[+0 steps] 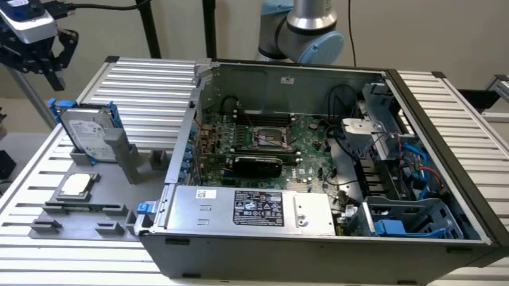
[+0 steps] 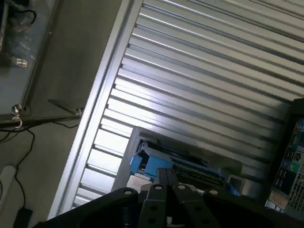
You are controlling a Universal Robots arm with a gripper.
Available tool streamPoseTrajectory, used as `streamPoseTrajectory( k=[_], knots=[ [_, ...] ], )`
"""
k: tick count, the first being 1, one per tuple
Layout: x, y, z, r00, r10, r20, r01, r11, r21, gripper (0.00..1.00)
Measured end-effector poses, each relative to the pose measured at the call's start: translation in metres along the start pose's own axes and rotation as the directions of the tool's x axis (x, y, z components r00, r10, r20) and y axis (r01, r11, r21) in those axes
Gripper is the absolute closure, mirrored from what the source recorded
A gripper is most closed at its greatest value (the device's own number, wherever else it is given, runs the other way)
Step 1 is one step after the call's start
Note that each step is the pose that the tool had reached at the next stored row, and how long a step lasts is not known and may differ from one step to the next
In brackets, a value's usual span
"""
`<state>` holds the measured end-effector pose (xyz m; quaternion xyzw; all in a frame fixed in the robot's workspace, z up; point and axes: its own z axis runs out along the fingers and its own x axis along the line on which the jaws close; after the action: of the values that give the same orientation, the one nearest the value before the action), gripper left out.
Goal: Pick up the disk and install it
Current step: 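Reach for the disk, then pick up the disk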
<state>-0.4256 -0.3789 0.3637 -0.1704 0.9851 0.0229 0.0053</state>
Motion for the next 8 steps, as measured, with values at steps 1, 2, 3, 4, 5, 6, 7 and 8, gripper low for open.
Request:
streamPoseTrajectory(
  k=[1,2,3,4,5,6,7,8],
  knots=[
    [0.0,0.0,0.0001,0.9998,-0.018,-0.0004,0.018,0.9998,-0.0002,1.0],
    [0.0,0.0,0.0001,0.9993,-0.037,-0.0009,0.037,0.9993,-0.0005,1.0],
    [0.0,0.0,0.0002,0.9985,-0.055,-0.0014,0.055,0.9985,-0.0007,1.0],
    [0.0,0.0,0.0003,0.9974,-0.072,-0.0019,0.072,0.9974,-0.0009,1.0],
    [0.0,0.0,0.0003,0.9959,-0.091,-0.0024,0.091,0.9959,-0.0012,1.0],
    [0.0,0.0,0.0004,0.9941,-0.109,-0.0027,0.109,0.9941,-0.0015,1.0],
    [0.0,0.0,0.0005,0.9917,-0.128,-0.0033,0.128,0.9917,-0.0018,1.0],
    [0.0,0.0,0.0006,0.9893,-0.146,-0.0037,0.146,0.9893,-0.002,1.0]
  ],
)
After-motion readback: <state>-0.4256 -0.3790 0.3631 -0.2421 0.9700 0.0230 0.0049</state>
